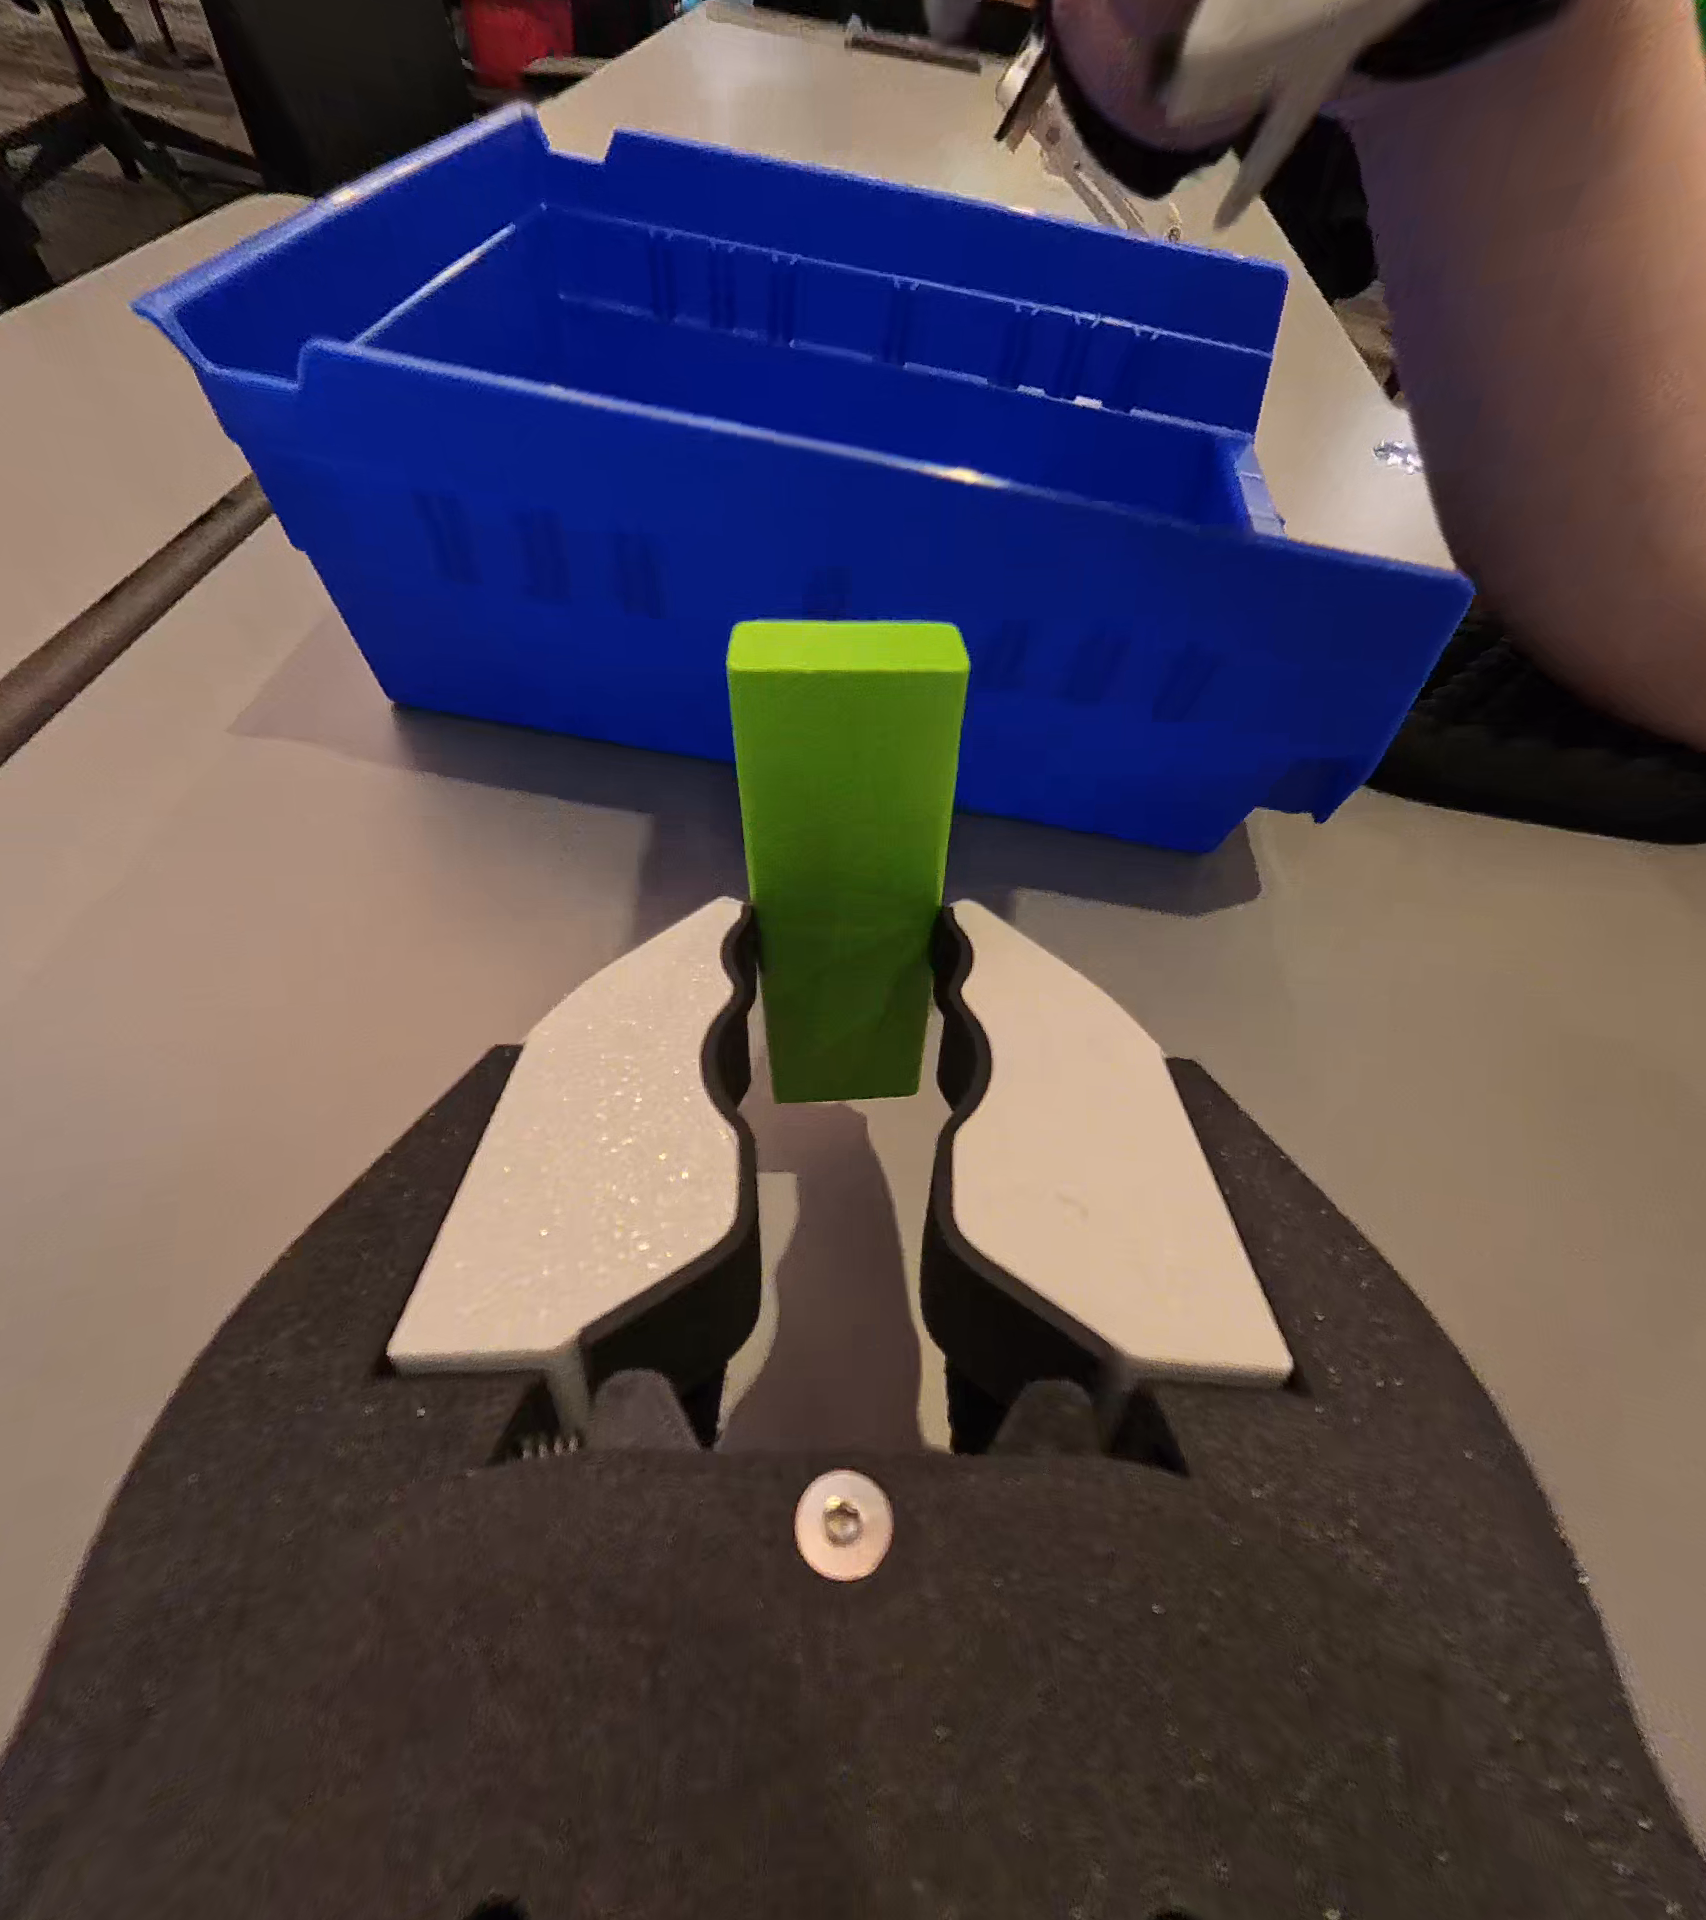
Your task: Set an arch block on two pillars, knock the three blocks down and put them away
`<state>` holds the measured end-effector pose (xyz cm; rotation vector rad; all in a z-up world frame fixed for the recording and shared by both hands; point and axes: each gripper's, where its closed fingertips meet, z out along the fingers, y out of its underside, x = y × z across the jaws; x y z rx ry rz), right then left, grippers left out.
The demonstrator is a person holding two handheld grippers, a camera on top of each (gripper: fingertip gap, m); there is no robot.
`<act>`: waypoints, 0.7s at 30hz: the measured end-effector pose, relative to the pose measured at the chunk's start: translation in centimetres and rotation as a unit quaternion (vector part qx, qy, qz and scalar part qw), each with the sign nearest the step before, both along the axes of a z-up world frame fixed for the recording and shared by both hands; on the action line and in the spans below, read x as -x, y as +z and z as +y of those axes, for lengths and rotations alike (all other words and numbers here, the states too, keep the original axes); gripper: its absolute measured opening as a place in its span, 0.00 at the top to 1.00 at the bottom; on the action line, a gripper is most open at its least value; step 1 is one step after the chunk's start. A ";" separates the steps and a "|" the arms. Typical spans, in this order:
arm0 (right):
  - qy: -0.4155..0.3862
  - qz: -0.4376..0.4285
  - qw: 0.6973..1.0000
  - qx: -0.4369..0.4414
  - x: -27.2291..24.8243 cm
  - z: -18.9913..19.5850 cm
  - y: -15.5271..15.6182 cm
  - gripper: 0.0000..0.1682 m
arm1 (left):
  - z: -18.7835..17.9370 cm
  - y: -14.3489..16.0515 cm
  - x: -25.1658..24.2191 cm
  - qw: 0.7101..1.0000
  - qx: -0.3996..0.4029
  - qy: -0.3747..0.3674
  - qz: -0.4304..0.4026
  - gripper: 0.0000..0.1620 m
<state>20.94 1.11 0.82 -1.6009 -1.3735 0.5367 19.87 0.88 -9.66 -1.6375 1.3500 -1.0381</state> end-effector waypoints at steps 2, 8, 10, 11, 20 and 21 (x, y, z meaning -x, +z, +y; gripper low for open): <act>-0.012 -0.045 0.999 0.008 0.7 0.7 -2.2 0.99 | -0.1 -0.4 0.2 1.000 -0.001 -0.003 0.010 0.80; 0.015 -0.074 0.994 0.079 2.7 0.2 -6.0 0.99 | -0.3 -1.2 0.3 1.000 -0.013 -0.009 0.020 0.80; 0.018 -0.084 0.992 0.088 2.9 0.0 -6.6 0.99 | -0.5 -1.8 0.4 0.999 -0.006 -0.015 0.033 0.80; 0.022 -0.090 0.991 0.096 3.1 -0.2 -7.0 0.99 | -0.7 -2.3 0.5 0.999 -0.010 -0.020 0.050 0.80; 0.019 -0.233 0.971 0.046 3.3 -0.5 -10.8 0.99 | -0.8 -2.7 0.4 0.997 -0.029 -0.015 0.064 0.80; 0.019 -0.228 0.973 0.036 3.4 -0.5 -10.6 0.99 | -0.7 -2.6 0.5 0.998 -0.030 -0.013 0.061 0.80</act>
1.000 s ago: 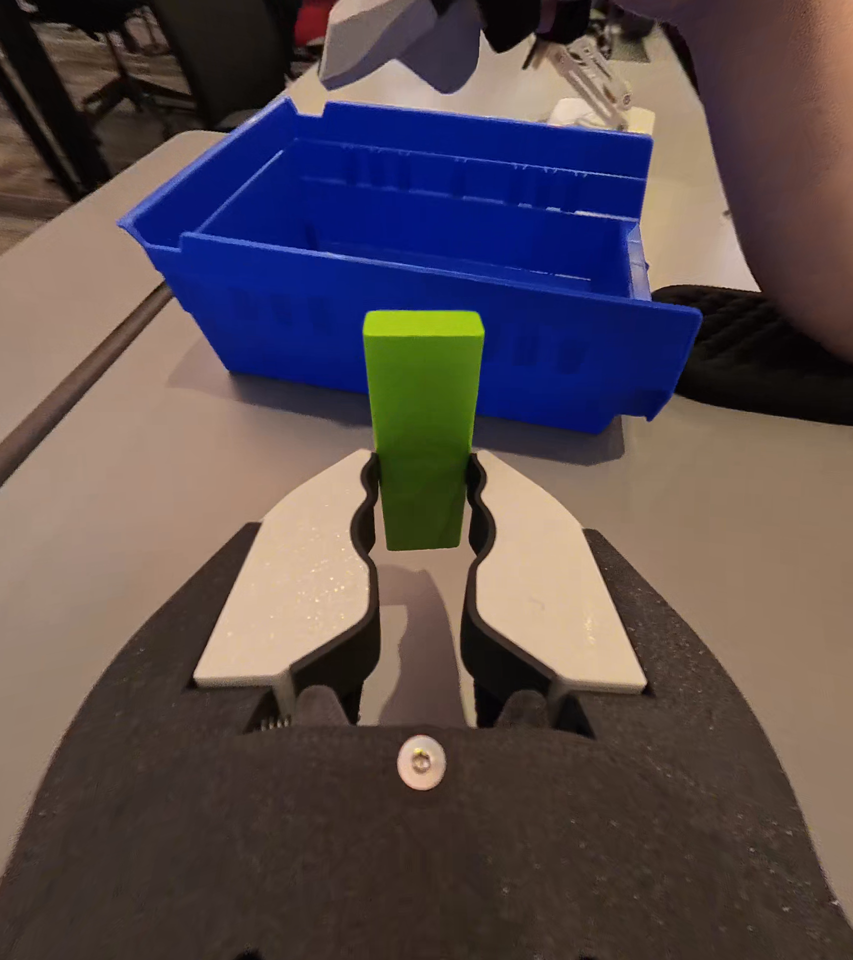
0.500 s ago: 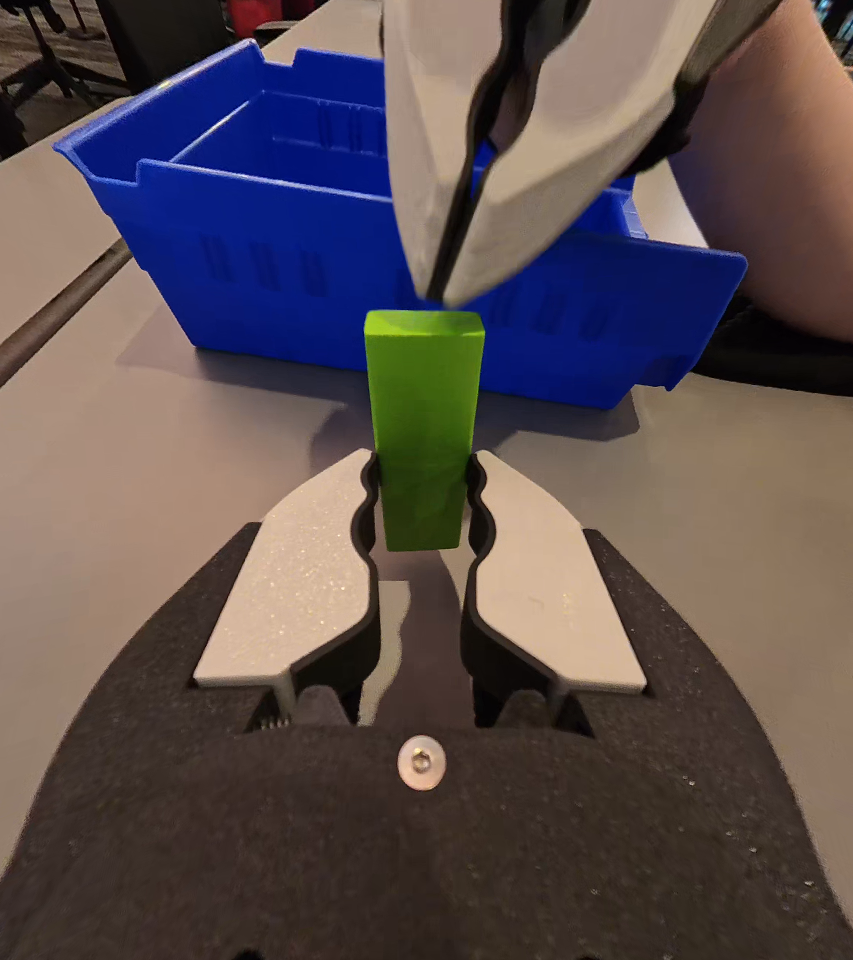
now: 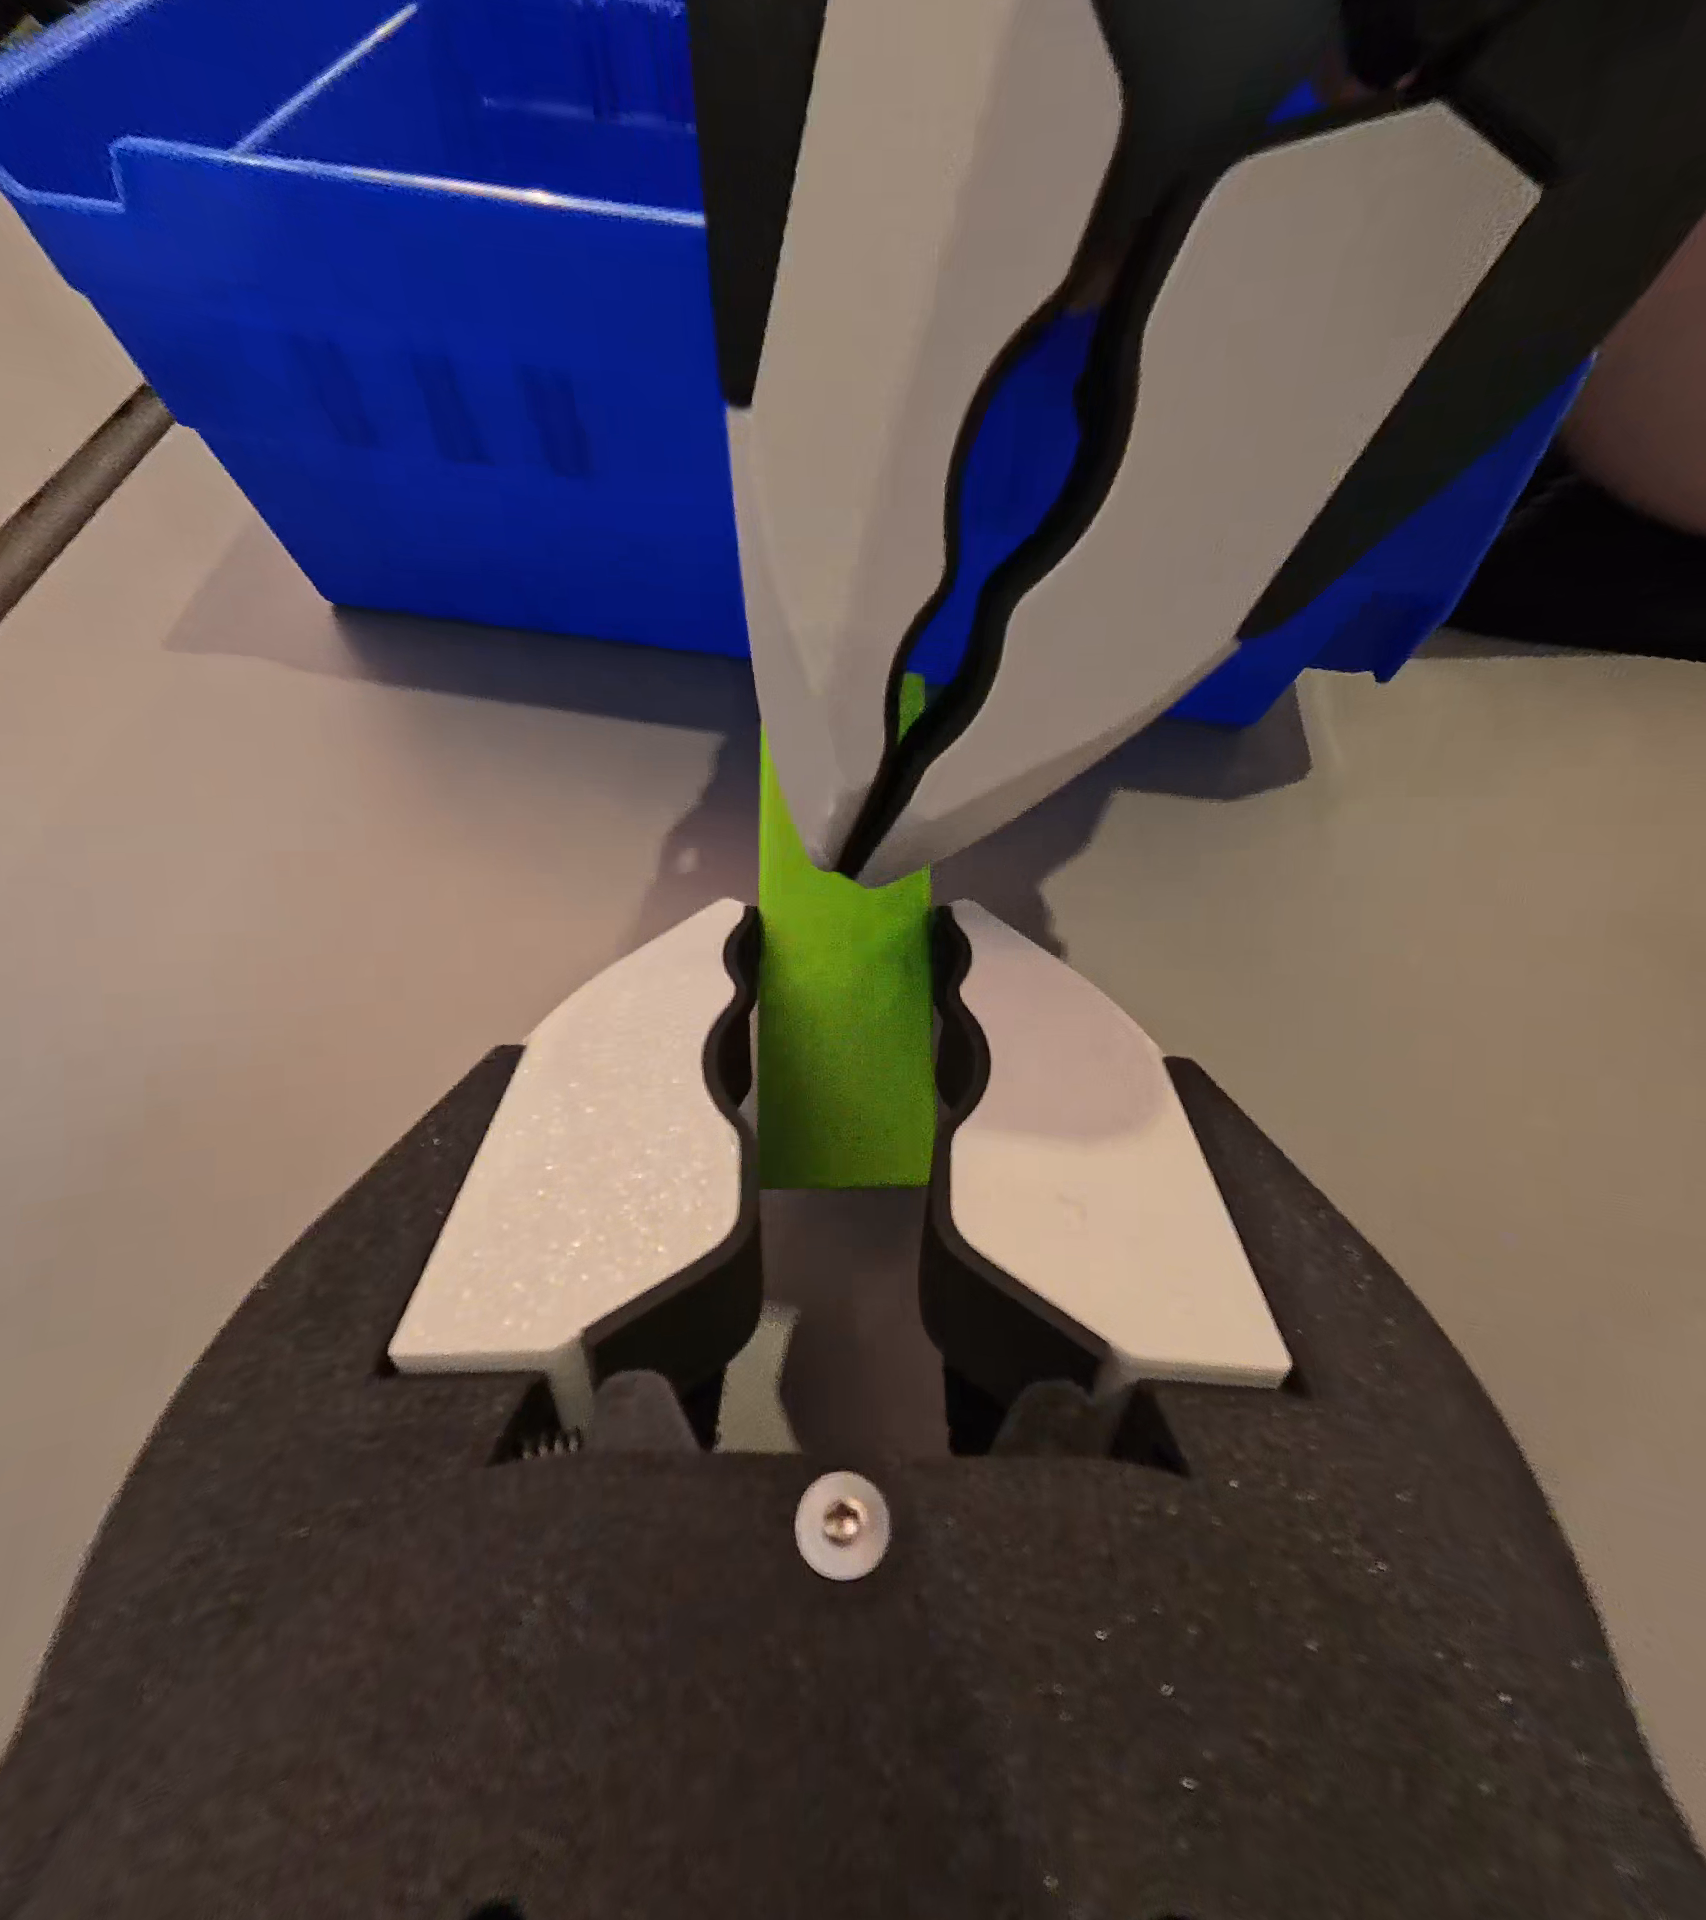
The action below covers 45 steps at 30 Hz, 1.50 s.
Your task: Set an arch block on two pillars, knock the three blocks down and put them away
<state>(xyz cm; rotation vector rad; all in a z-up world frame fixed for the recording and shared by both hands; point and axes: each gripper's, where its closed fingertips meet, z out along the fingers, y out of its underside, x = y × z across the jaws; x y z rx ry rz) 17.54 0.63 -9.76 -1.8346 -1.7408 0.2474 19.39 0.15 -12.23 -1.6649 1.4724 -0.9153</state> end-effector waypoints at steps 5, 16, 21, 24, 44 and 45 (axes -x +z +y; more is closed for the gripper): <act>-0.015 0.055 0.998 0.012 -0.1 0.4 1.8 0.99 | -0.1 -0.7 0.3 1.000 -0.015 -0.002 0.025 0.80; 0.027 0.288 0.955 0.058 -2.2 0.0 8.9 0.70 | -0.5 8.8 1.9 0.992 -0.059 0.017 -0.113 0.81; 0.071 0.324 0.941 0.066 -1.6 -1.3 9.9 0.70 | -1.3 11.3 2.1 0.987 -0.060 0.008 -0.151 0.81; 0.088 0.342 0.934 0.062 -0.9 -1.8 10.5 0.76 | -1.7 11.6 1.9 0.986 -0.057 0.000 -0.158 0.81; -0.029 0.146 0.987 0.056 -0.2 0.9 4.4 0.80 | 1.1 5.2 6.0 0.991 -0.075 0.097 0.048 0.69; -0.033 0.134 0.989 0.055 -0.3 1.0 3.9 0.80 | 0.8 5.0 6.4 0.990 -0.077 0.102 0.058 0.69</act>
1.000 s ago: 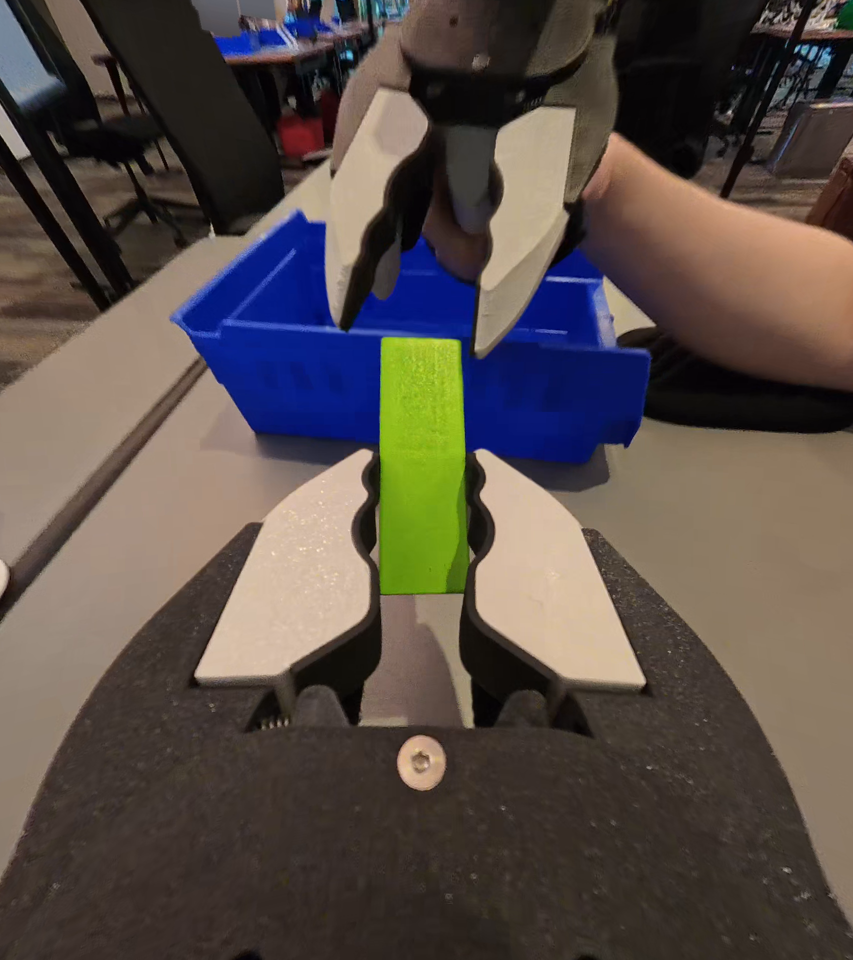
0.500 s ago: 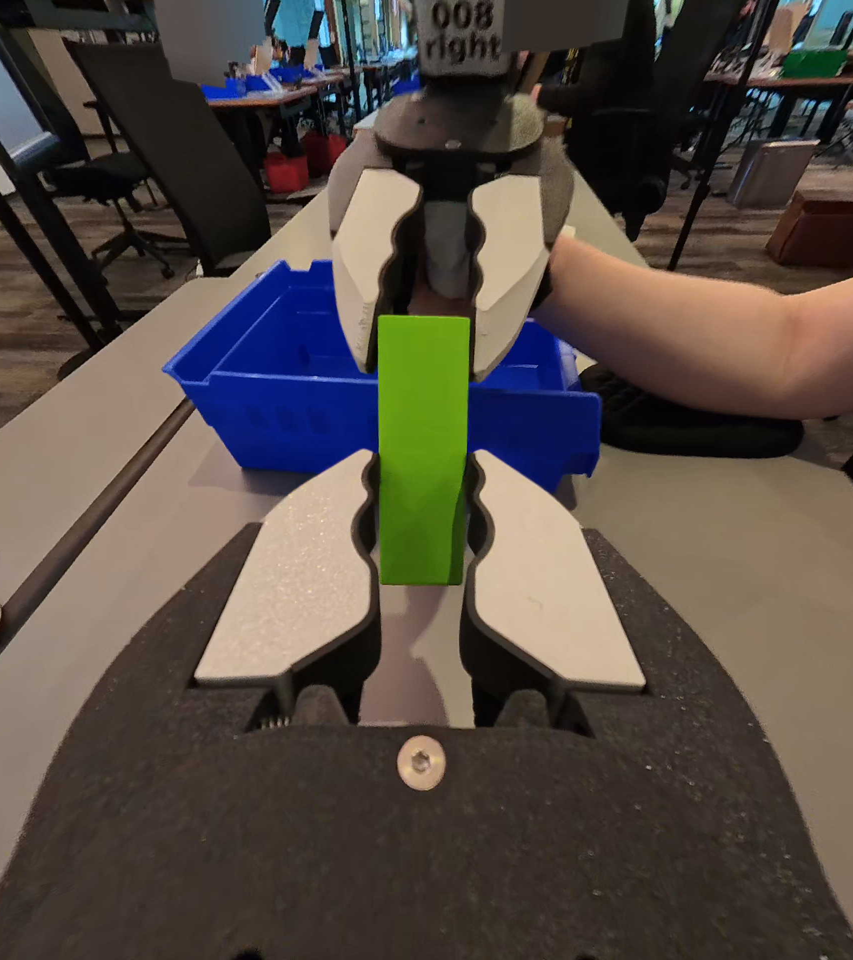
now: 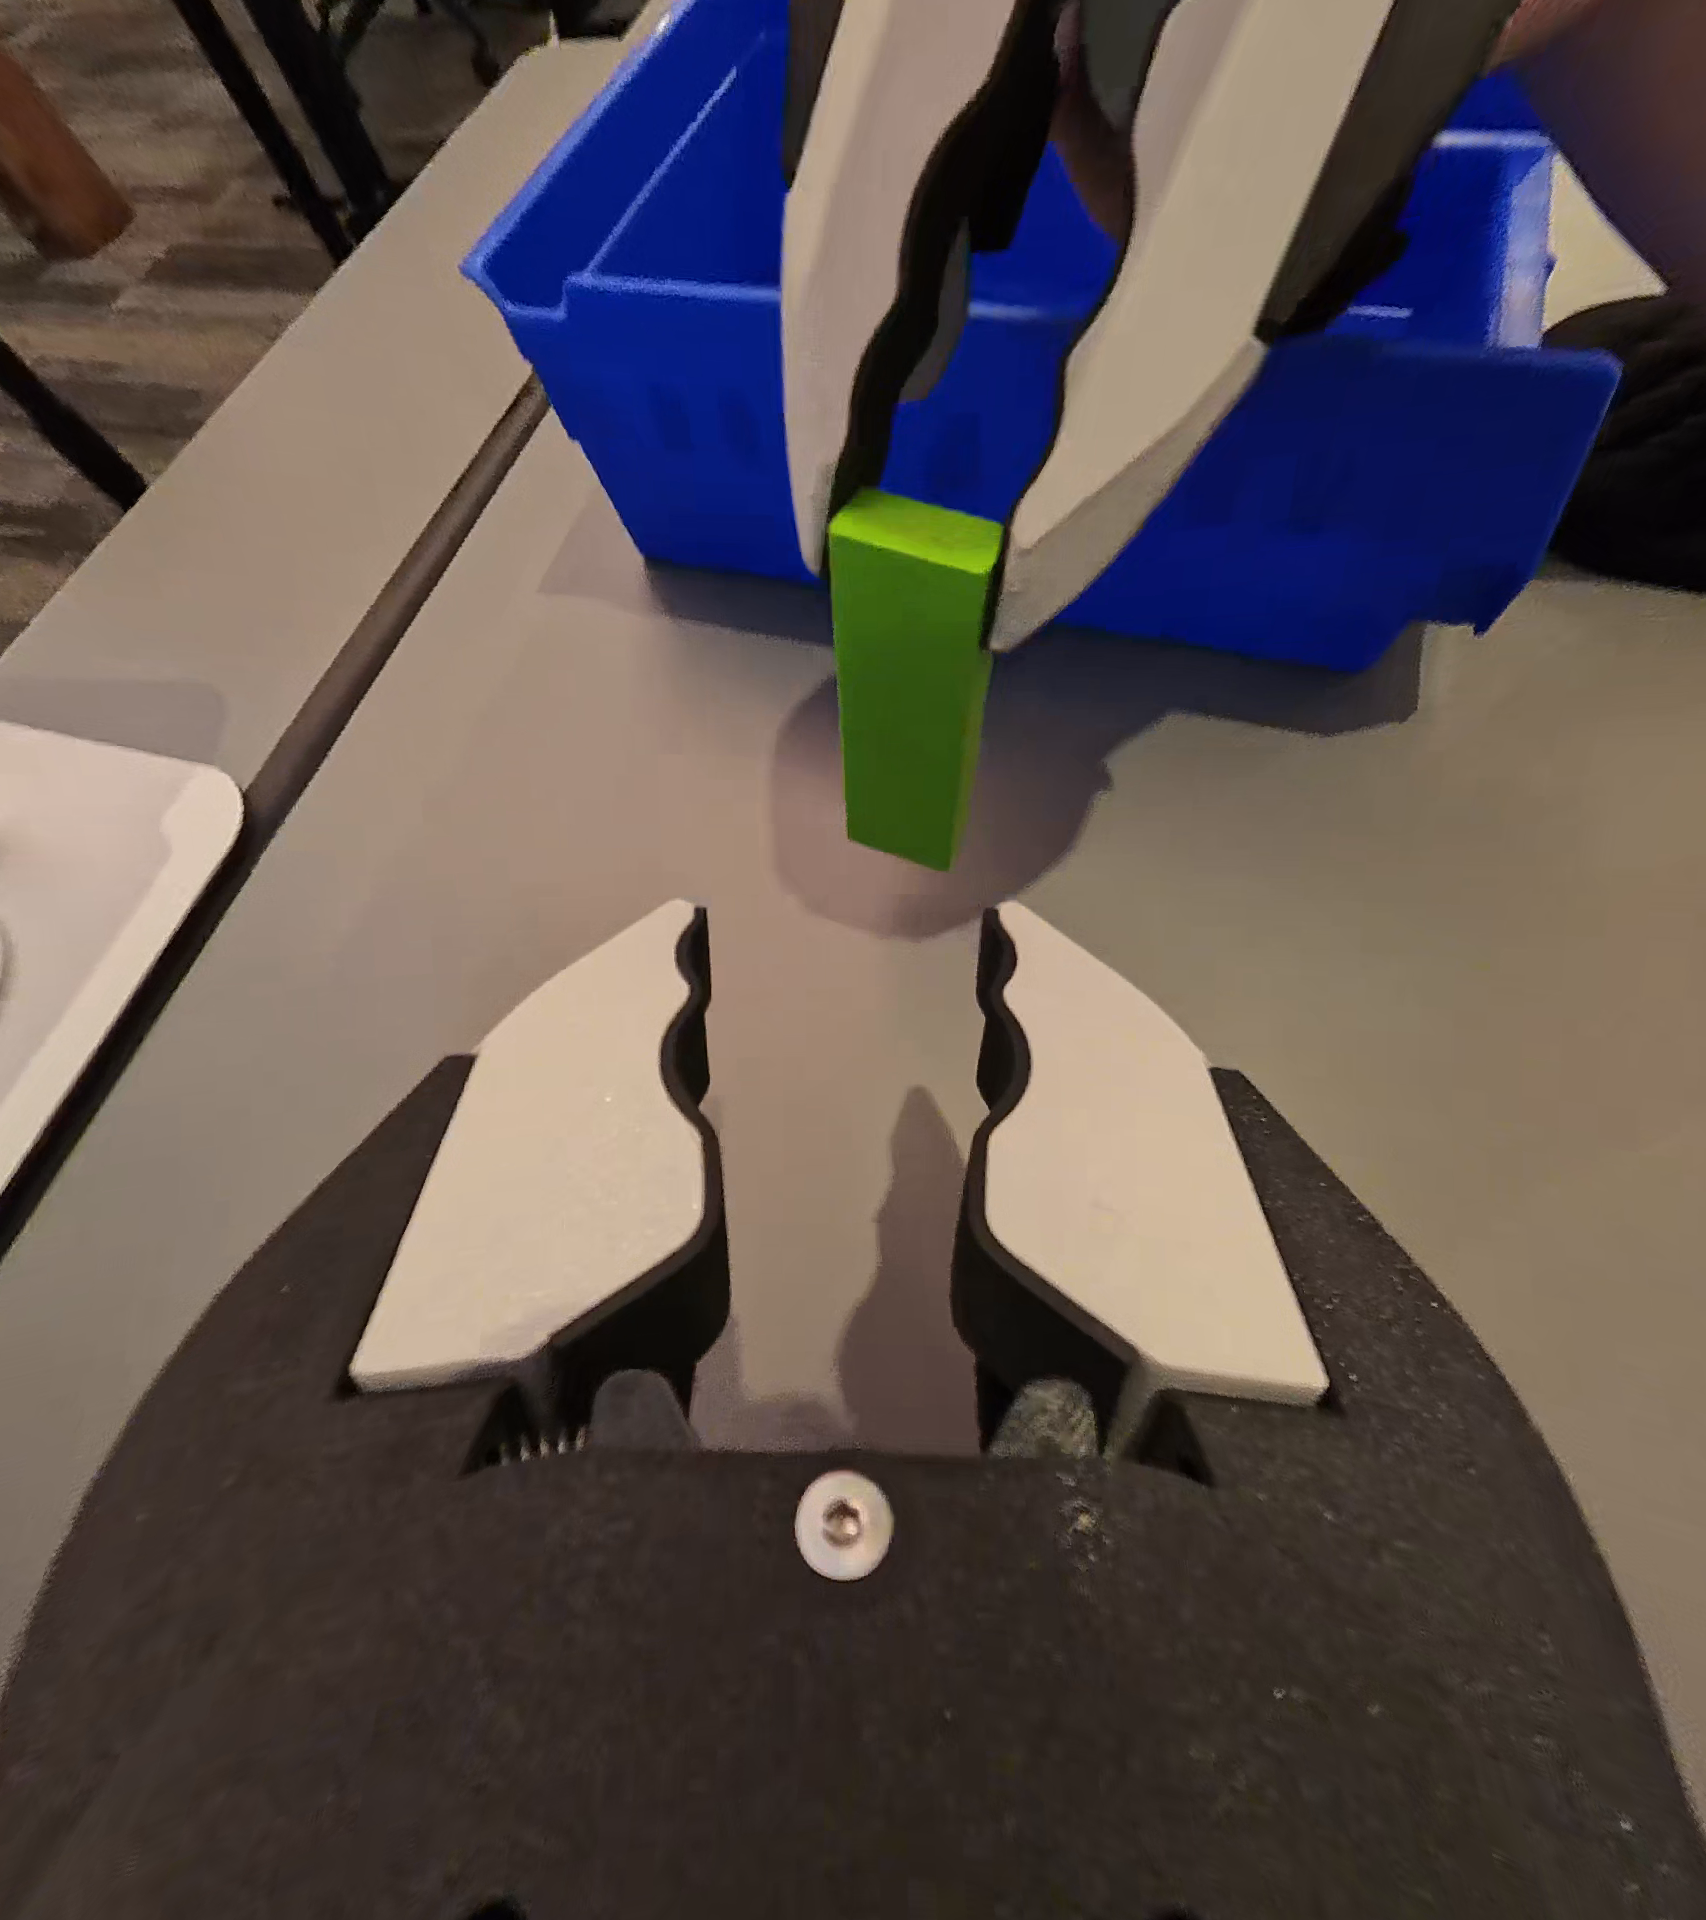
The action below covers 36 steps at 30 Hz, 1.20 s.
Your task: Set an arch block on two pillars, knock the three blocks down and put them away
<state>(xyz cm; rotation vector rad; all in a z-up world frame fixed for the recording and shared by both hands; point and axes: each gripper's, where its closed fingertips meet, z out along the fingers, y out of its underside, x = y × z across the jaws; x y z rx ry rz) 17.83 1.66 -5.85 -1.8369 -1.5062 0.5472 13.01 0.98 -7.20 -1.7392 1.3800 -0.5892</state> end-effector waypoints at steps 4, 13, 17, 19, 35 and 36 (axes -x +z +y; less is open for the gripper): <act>-0.007 -0.042 0.999 0.007 -0.2 0.3 -1.7 0.80 | -1.4 -0.6 0.8 0.999 -0.006 0.005 0.034 0.70; 0.004 -0.072 0.997 0.027 0.4 -0.2 -2.9 0.80 | -4.5 0.6 0.5 0.999 -0.015 -0.021 0.025 0.71; 0.003 -0.070 0.997 0.028 0.3 -0.1 -2.9 0.80 | -4.8 0.9 0.7 0.999 -0.018 -0.026 0.024 0.72; -0.002 -0.069 0.997 0.023 0.2 0.1 -2.9 0.80 | -4.9 1.0 0.7 0.999 -0.020 -0.026 0.022 0.72; 0.009 -0.026 0.999 -0.025 0.2 0.0 -0.3 0.70 | -4.7 5.8 4.2 0.997 -0.064 0.045 -0.007 0.72; 0.010 -0.010 0.999 -0.031 0.2 -0.2 0.7 0.70 | -4.3 7.1 6.1 0.994 -0.079 0.075 -0.006 0.72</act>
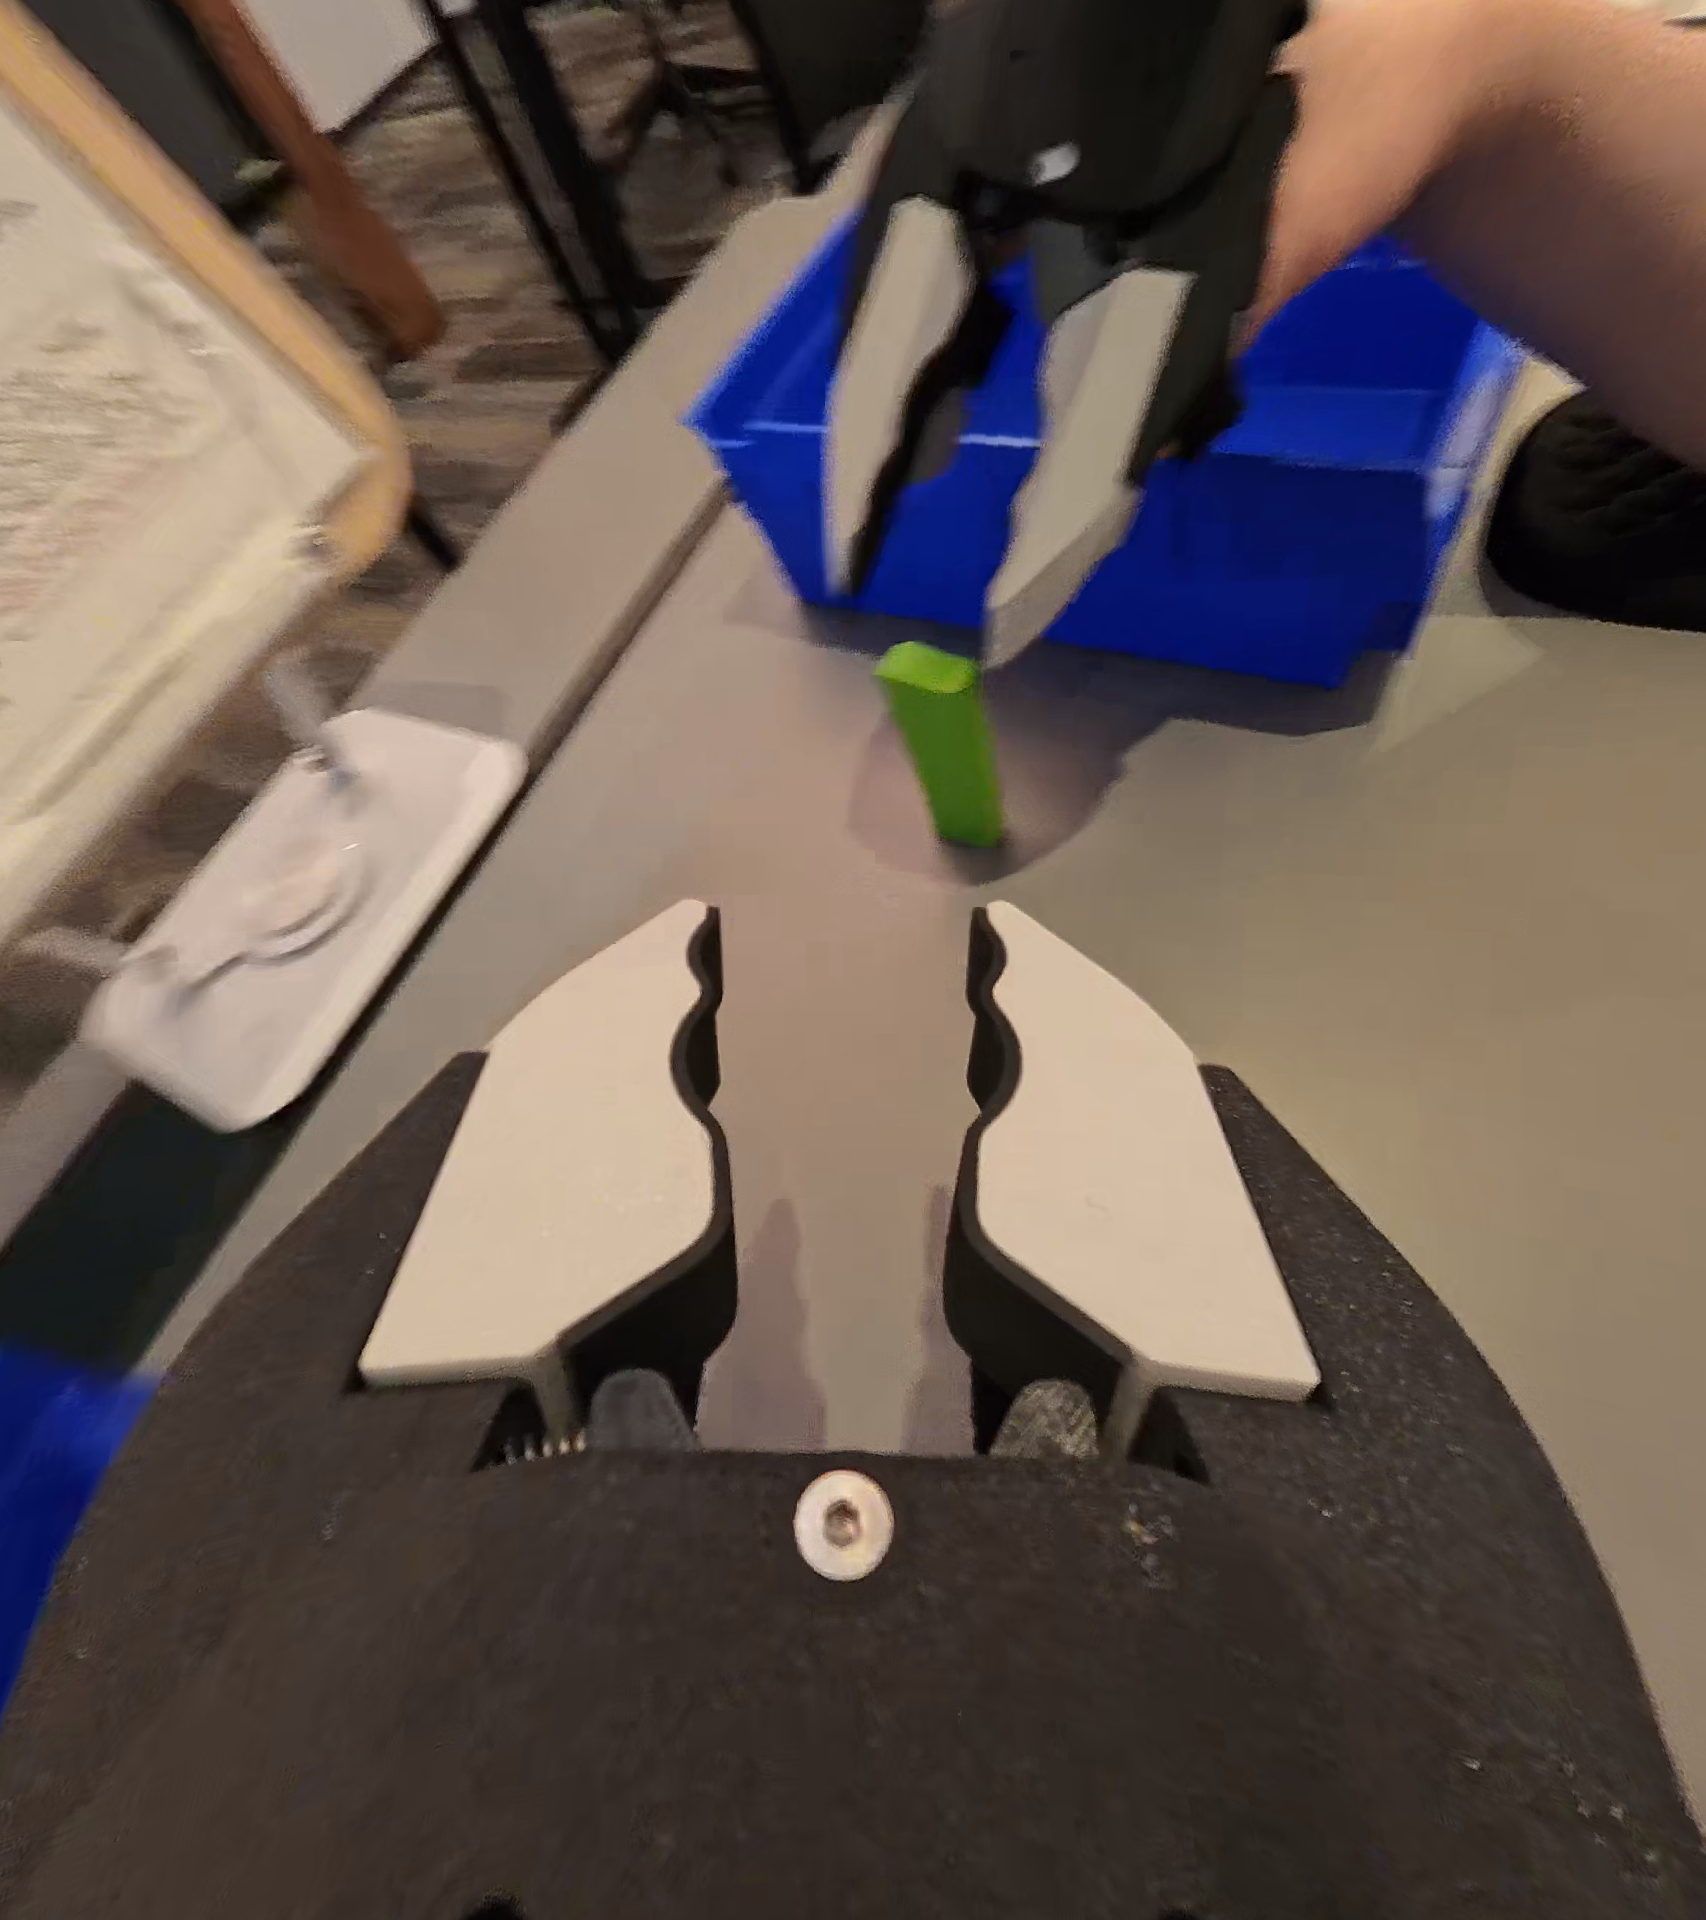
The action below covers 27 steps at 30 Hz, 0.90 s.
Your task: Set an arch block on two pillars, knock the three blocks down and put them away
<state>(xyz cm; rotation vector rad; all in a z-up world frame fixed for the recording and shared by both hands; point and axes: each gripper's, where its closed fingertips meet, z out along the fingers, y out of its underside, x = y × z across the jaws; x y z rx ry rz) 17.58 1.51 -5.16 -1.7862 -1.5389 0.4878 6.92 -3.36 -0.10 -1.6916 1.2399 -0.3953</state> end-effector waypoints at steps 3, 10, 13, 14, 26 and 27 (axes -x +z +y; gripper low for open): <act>0.007 0.047 0.999 -0.008 -0.2 -0.6 2.7 0.70 | 1.6 3.3 7.6 0.994 -0.035 0.097 0.027 0.72; -0.004 0.063 0.998 -0.012 -1.7 -0.4 4.0 0.70 | 8.2 -2.6 25.7 0.918 0.036 0.196 0.343 0.72; -0.008 0.050 0.999 -0.005 -1.8 -0.2 3.1 0.70 | 9.0 -6.8 29.8 0.870 0.067 0.151 0.464 0.70; -0.006 0.046 0.999 -0.004 -1.8 -0.2 2.8 0.70 | 9.5 -7.8 30.4 0.860 0.066 0.135 0.487 0.67; 0.011 0.046 0.997 0.060 -1.9 -0.5 0.9 0.70 | 12.1 -14.9 30.7 0.848 0.167 -0.010 0.503 0.66; 0.012 0.054 0.996 0.066 -1.9 -0.6 1.0 0.70 | 12.0 -15.0 30.7 0.850 0.177 -0.013 0.495 0.67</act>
